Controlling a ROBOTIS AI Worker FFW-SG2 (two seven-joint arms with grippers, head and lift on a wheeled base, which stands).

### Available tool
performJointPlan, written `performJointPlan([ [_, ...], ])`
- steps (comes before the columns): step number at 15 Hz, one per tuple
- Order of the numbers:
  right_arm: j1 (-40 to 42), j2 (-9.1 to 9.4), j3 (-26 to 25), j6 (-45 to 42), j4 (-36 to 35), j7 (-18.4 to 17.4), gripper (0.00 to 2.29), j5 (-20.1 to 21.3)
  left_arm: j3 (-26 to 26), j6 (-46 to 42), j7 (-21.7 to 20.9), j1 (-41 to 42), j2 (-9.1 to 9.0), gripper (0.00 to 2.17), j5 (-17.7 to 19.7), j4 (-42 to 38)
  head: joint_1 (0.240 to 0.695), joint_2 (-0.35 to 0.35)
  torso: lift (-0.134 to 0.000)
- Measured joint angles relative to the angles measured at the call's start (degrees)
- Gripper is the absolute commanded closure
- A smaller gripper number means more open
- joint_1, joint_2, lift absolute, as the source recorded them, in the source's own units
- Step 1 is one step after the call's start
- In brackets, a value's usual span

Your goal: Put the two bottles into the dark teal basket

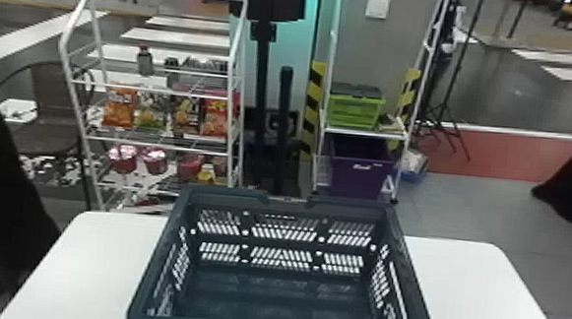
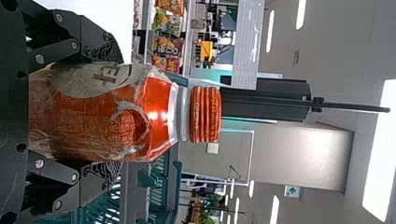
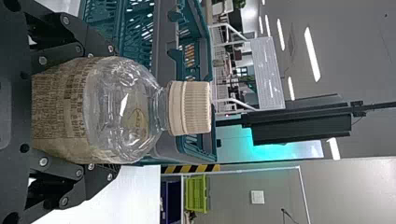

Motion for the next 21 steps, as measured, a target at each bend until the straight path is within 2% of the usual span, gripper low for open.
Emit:
performJointPlan([
  [9,-0.2,0.0,0.0,0.2,-0.4,0.0,2.28,0.3,-0.1,0.5,0.0,-0.6,0.0,2.15,0.5,0.0,0.499,0.0,0.0],
  [14,1.0,0.0,0.2,2.3,-7.4,-0.3,2.28,0.5,-0.1,0.3,-0.1,-0.5,0.0,2.15,0.8,0.1,0.499,0.0,0.0],
  [17,-0.1,0.0,0.2,8.3,-14.4,-0.6,2.28,2.0,-0.1,0.2,-0.1,-0.5,0.0,2.15,1.2,0.8,0.499,0.0,0.0],
  [21,-6.4,0.0,0.9,27.3,-23.6,-0.6,2.28,4.0,0.3,-3.4,-0.2,-1.2,0.57,2.15,2.5,3.6,0.499,0.0,0.0],
])
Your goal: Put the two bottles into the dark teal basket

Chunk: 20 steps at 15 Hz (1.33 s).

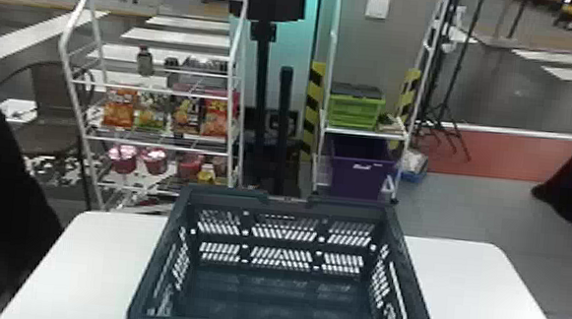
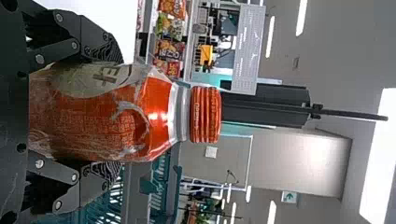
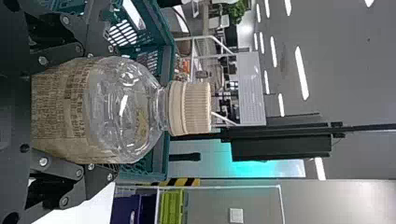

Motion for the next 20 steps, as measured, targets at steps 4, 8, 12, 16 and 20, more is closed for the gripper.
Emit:
performJointPlan([
  [4,-6.7,0.0,2.4,12.0,-4.8,0.2,2.28,4.4,0.6,-3.6,-1.3,-0.7,0.37,2.15,1.0,2.6,0.499,0.0,0.0],
  [8,-17.9,0.0,6.0,27.5,-5.7,1.1,2.28,12.2,0.9,-4.7,-1.7,-1.9,1.3,2.15,2.6,4.6,0.499,0.0,0.0],
  [12,-31.9,0.0,8.8,43.1,-1.4,0.5,2.28,18.7,1.0,-4.3,-1.7,-3.4,2.32,2.15,3.7,6.1,0.499,0.0,0.0],
  [16,-43.7,0.0,10.4,51.0,8.4,-0.7,2.28,21.6,0.9,-2.2,-1.7,-5.2,2.78,2.15,4.2,7.5,0.499,0.0,0.0],
  [20,-53.7,0.0,14.0,56.4,20.2,-2.5,2.28,22.2,0.4,0.3,-1.7,-6.4,2.8,2.15,4.2,7.7,0.499,0.0,0.0],
])
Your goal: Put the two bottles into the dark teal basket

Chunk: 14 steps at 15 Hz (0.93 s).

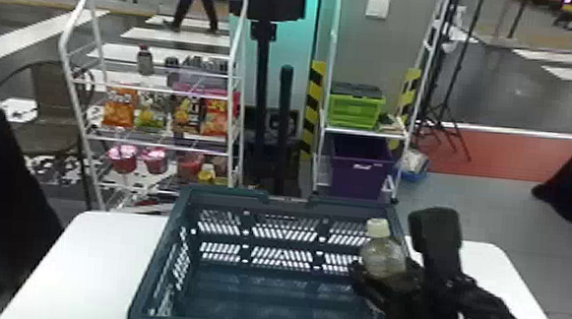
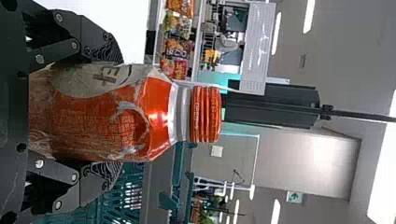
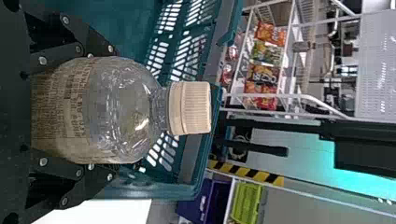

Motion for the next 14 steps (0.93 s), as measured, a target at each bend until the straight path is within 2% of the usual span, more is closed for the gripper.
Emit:
performJointPlan([
  [7,-13.0,0.0,4.9,4.8,17.9,0.0,2.28,0.0,-0.5,0.4,0.0,-2.0,-0.15,2.15,0.9,3.4,0.499,0.0,0.0],
  [14,-21.8,0.0,8.0,7.2,29.6,-0.8,2.24,-8.6,0.1,0.0,-1.0,-4.3,-0.26,2.15,3.0,6.0,0.499,0.0,0.0],
])
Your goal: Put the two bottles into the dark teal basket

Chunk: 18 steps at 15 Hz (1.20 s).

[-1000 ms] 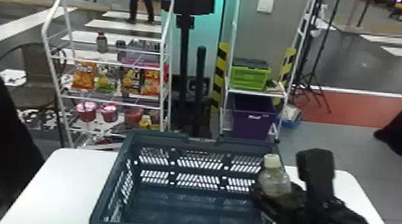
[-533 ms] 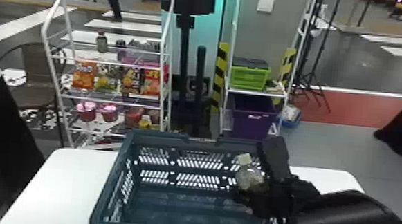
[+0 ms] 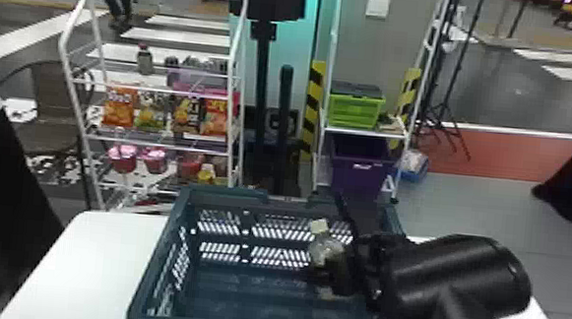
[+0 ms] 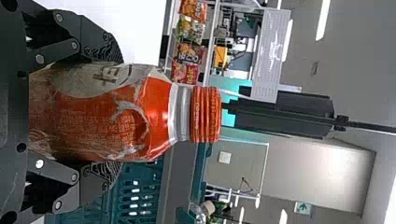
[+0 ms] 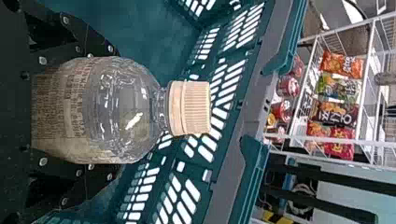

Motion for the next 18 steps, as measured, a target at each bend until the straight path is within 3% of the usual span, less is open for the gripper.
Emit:
performJointPlan([
  [1,-0.7,0.0,0.4,0.2,0.9,-0.5,2.06,-0.8,0.2,0.0,-0.2,-0.3,-0.02,2.15,0.4,0.4,0.499,0.0,0.0],
  [2,-1.2,0.0,0.5,0.5,1.6,-0.8,1.62,-1.5,0.4,0.0,-0.3,-0.6,-0.02,2.15,0.7,0.6,0.499,0.0,0.0],
  [4,-2.4,0.0,0.8,1.4,3.0,-1.7,0.31,-3.6,0.6,0.0,-0.3,-1.1,0.03,2.15,1.2,1.1,0.499,0.0,0.0],
  [5,-2.9,0.0,1.0,1.7,3.5,-2.1,0.08,-4.8,0.6,0.1,-0.3,-1.3,0.06,2.15,1.3,1.2,0.499,0.0,0.0],
  [11,-3.0,0.0,1.6,4.2,1.6,-3.7,0.05,-7.7,0.9,0.2,-0.3,-2.0,0.39,2.15,2.3,1.5,0.499,0.0,0.0],
  [14,1.2,0.0,2.3,3.8,-7.0,-3.7,0.06,-7.6,0.9,0.2,-0.3,-2.0,0.41,2.15,2.4,1.2,0.499,0.0,0.0],
  [18,11.1,0.0,2.1,-4.1,-21.9,-3.1,0.06,-9.2,0.9,0.6,-0.1,-1.6,0.41,2.15,2.3,0.0,0.499,0.0,0.0],
])
